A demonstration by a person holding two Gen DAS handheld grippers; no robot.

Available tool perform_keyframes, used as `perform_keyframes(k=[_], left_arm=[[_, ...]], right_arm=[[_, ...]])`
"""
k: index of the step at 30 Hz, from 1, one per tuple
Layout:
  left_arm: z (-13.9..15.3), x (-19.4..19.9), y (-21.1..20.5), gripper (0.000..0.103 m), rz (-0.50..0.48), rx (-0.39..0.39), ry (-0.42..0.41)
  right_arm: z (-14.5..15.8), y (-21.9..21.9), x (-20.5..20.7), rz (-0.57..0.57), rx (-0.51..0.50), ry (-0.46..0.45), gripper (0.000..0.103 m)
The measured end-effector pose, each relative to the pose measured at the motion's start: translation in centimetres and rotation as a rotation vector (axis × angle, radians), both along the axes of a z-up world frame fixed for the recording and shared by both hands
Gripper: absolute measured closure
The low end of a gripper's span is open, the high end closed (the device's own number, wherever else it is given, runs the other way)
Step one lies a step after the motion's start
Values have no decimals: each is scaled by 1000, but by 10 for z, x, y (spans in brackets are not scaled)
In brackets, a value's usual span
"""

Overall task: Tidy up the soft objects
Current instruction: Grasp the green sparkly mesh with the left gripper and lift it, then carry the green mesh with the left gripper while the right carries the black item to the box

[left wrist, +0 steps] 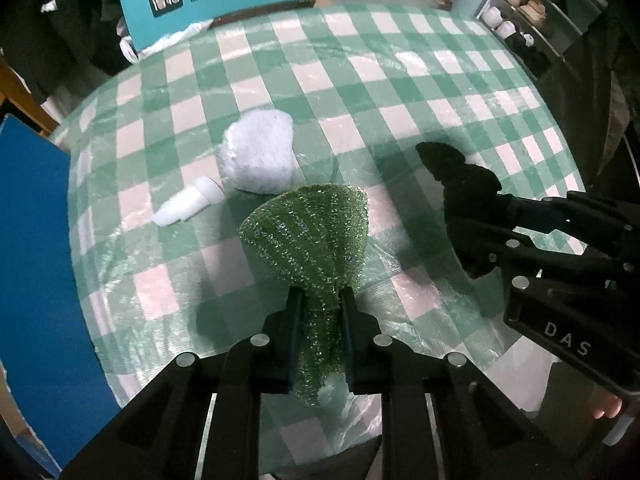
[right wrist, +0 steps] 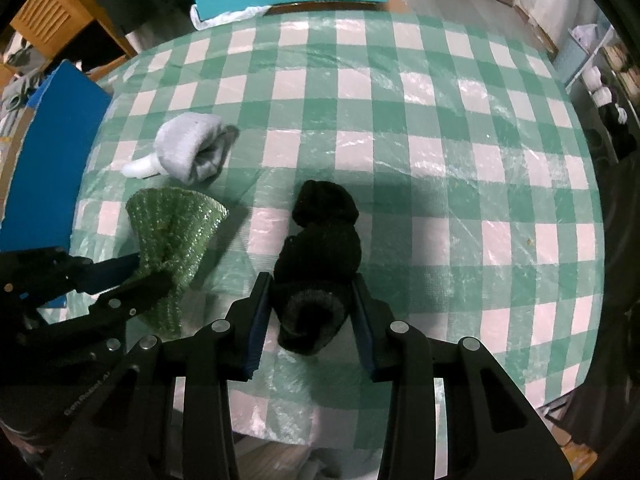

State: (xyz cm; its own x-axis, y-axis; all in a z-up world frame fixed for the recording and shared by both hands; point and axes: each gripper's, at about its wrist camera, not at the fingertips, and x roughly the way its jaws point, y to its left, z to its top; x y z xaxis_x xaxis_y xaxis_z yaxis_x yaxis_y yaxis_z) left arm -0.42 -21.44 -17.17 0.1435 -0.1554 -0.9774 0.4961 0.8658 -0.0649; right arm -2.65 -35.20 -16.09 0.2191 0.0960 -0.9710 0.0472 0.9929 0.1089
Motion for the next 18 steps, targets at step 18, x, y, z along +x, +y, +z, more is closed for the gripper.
perform_keyframes(k=[18], left_arm=[[53,0,43,86,57,9,-123]], right_arm=[[55,40,-9,97,-17,-119,66]])
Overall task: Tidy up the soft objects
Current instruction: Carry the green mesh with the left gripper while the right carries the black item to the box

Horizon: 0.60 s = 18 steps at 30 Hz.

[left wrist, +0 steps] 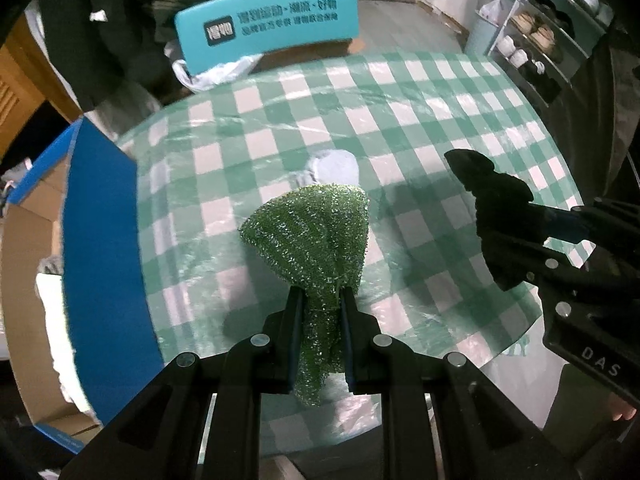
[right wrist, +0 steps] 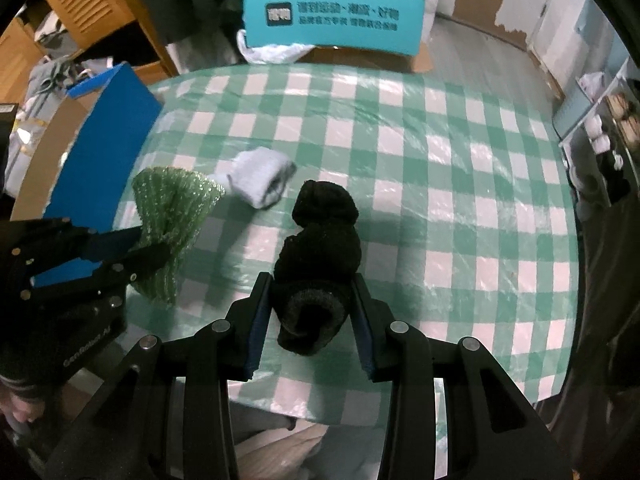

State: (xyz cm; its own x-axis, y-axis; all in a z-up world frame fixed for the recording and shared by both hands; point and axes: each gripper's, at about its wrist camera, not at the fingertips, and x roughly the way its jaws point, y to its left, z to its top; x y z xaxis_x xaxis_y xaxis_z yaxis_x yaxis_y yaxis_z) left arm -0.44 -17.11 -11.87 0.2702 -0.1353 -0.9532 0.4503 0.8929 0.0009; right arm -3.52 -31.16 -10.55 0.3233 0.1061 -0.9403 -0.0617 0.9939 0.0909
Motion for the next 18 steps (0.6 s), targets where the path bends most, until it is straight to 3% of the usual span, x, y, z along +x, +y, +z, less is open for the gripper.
perform_keyframes(k=[18], left_arm=[[51,-3,43,86,42,4,-147]], right_arm=[[47,50,4,100,22,-95,66]])
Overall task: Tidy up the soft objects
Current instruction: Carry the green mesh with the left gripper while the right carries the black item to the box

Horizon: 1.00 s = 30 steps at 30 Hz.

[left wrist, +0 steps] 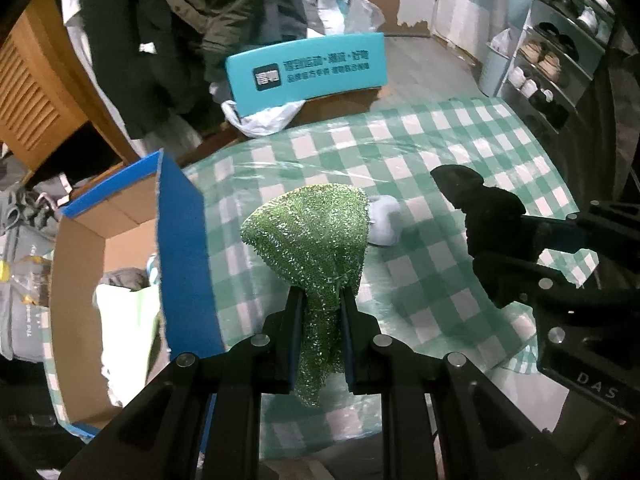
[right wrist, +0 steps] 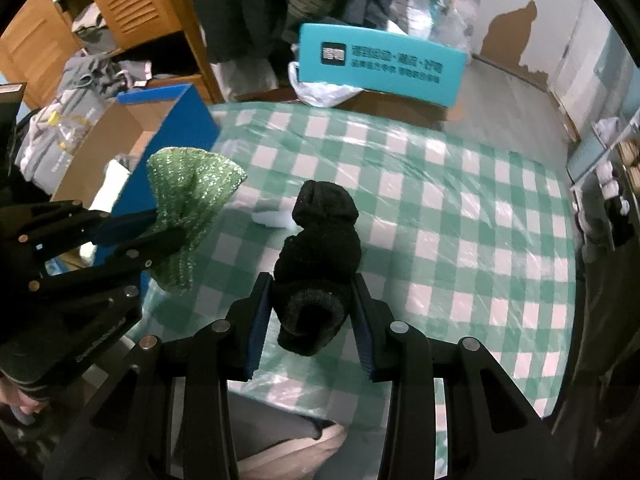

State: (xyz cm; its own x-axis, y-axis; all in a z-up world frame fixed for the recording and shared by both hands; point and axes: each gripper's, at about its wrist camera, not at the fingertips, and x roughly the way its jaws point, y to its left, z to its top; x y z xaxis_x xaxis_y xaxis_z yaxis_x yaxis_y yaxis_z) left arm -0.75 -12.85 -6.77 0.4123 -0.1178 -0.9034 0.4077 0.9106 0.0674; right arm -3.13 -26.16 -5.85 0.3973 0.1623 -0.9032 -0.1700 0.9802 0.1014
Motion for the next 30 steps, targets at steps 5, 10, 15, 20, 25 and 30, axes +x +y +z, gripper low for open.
perform_keyframes(k=[5,10,15,20,25,30], left_arm=[[3,1,13,86,24,5,-16],[7,4,27,86,49,1,-26],[10,7,39,86,71,-4,-33],[13,10,52,86,92,-5,-43],[15,12,64,86,115,-4,-50],[14,13,78,86,138,-6,-52]], right_arm=[[5,14,3,26,4,-8,66],[9,27,6,50,6,-12,66],[13,40,9,71,18,-22,66],[12,52,15,90,22,-20,66],[13,68,20,110,22,-18,66],[16,85,25,131,23,-22,66]])
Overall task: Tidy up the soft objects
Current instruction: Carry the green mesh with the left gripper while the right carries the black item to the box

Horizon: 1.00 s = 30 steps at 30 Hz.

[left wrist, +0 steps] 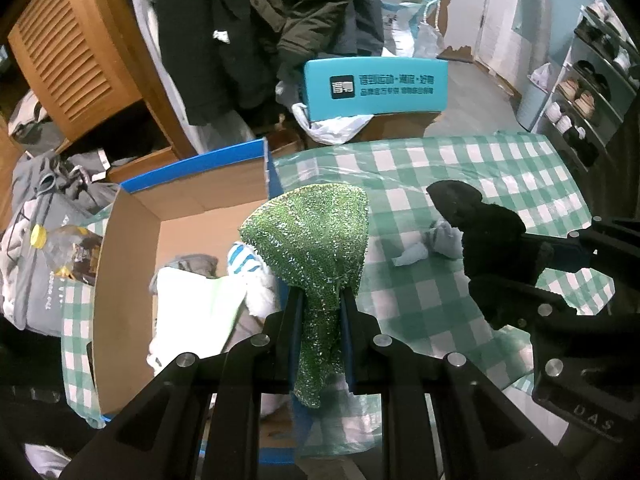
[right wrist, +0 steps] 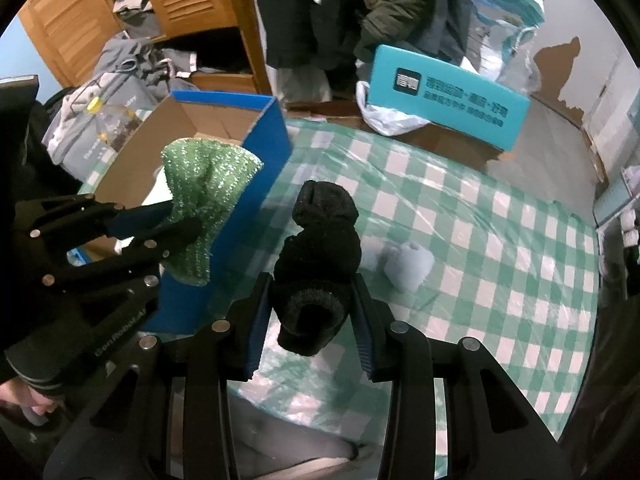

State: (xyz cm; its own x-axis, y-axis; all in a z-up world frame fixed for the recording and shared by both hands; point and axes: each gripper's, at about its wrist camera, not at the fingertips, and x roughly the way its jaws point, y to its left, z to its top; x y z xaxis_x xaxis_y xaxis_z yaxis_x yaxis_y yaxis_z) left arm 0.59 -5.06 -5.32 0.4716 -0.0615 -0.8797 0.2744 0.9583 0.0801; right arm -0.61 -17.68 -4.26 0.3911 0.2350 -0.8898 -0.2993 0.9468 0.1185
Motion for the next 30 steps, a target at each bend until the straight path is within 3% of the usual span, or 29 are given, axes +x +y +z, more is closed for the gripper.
perform_keyframes(k=[30], left_arm=[[-17,8,118,86,190,-2,11]], right_arm=[[-1,124,27,167,-5,21,66]])
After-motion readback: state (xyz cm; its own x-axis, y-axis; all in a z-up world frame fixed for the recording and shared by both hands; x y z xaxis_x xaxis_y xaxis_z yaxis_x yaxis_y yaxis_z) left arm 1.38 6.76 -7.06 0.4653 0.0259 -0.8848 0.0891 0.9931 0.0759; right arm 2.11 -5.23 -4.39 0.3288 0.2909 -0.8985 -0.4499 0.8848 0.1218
